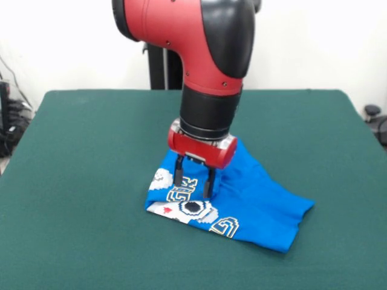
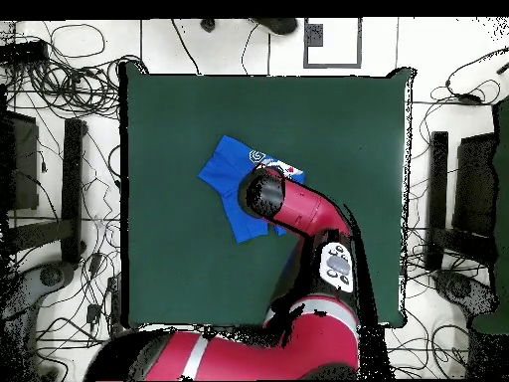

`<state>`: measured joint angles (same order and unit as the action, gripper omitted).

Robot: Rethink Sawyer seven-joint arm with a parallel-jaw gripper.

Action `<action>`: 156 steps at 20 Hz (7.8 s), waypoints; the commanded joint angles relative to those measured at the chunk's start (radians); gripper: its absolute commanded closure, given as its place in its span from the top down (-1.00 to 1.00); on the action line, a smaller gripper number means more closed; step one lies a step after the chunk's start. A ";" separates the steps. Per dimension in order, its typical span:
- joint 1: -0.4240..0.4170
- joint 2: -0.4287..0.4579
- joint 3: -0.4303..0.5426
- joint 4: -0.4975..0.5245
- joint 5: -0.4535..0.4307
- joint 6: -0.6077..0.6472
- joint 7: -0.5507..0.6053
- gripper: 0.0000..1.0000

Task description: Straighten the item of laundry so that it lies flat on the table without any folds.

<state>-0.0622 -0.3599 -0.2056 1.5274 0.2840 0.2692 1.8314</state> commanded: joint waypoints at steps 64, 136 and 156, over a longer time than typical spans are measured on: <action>-0.121 -0.051 0.299 0.212 -0.213 -0.079 0.109 1.00; -0.044 0.061 0.232 0.059 -0.230 -0.077 0.088 1.00; -0.044 0.085 0.223 0.016 -0.270 -0.017 0.062 1.00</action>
<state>-0.1272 -0.3823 -0.0598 1.6329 0.0458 0.2385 1.8314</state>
